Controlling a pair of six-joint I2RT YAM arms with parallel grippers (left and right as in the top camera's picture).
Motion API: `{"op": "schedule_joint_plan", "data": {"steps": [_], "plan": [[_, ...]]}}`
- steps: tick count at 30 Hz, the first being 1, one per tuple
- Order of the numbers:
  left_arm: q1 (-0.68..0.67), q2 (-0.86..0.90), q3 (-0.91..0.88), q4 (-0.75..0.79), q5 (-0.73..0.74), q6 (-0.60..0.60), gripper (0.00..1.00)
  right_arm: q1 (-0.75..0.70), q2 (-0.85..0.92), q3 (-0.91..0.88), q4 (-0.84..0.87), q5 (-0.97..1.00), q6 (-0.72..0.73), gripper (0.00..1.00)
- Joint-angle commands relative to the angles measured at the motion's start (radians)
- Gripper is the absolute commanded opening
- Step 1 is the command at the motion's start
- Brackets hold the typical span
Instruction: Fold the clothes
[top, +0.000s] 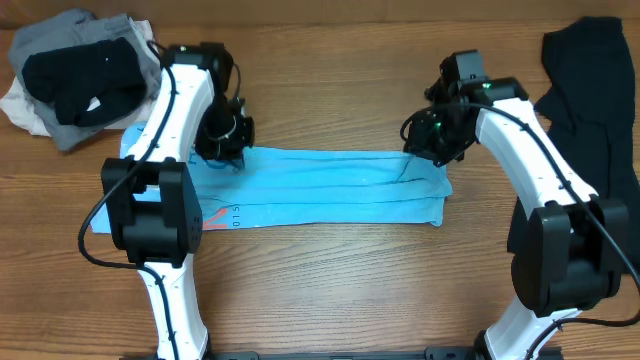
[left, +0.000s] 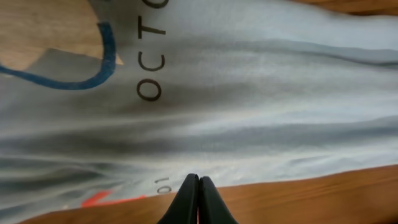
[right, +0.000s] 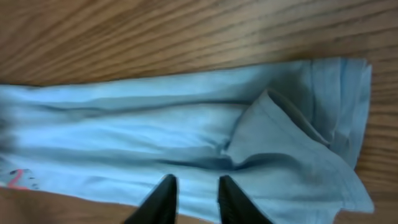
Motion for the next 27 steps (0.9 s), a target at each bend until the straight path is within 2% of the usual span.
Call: {"op": "schedule_joint_plan", "data": {"steps": [1, 2, 11, 15, 18, 25, 26, 27], "plan": [[0.014, 0.001, -0.069, 0.037, 0.035, -0.006, 0.04, -0.004, -0.003, -0.079, 0.042, -0.034, 0.018, 0.15], [0.015, 0.002, -0.108, 0.059, 0.035, -0.002, 0.04, -0.004, 0.004, -0.113, 0.059, -0.040, 0.018, 0.11], [0.019, 0.002, -0.246, 0.179, 0.031, -0.003, 0.09, -0.011, 0.123, -0.156, 0.109, -0.019, 0.063, 0.04], [0.024, 0.002, -0.271, 0.201, 0.008, -0.004, 0.09, -0.037, 0.168, -0.156, 0.080, 0.072, 0.174, 0.04], [0.035, 0.002, -0.275, 0.203, -0.019, -0.003, 0.16, -0.080, 0.171, -0.156, 0.017, 0.165, 0.251, 0.04], [0.056, 0.002, -0.275, 0.242, -0.018, -0.007, 0.20, -0.179, 0.171, -0.156, -0.034, 0.179, 0.261, 0.04], [0.060, 0.002, -0.275, 0.246, -0.018, -0.007, 0.26, -0.188, 0.171, -0.156, -0.034, 0.190, 0.261, 0.04], [0.063, 0.002, -0.275, 0.252, -0.018, -0.008, 0.27, -0.196, 0.171, -0.156, -0.032, 0.201, 0.262, 0.04]]}}
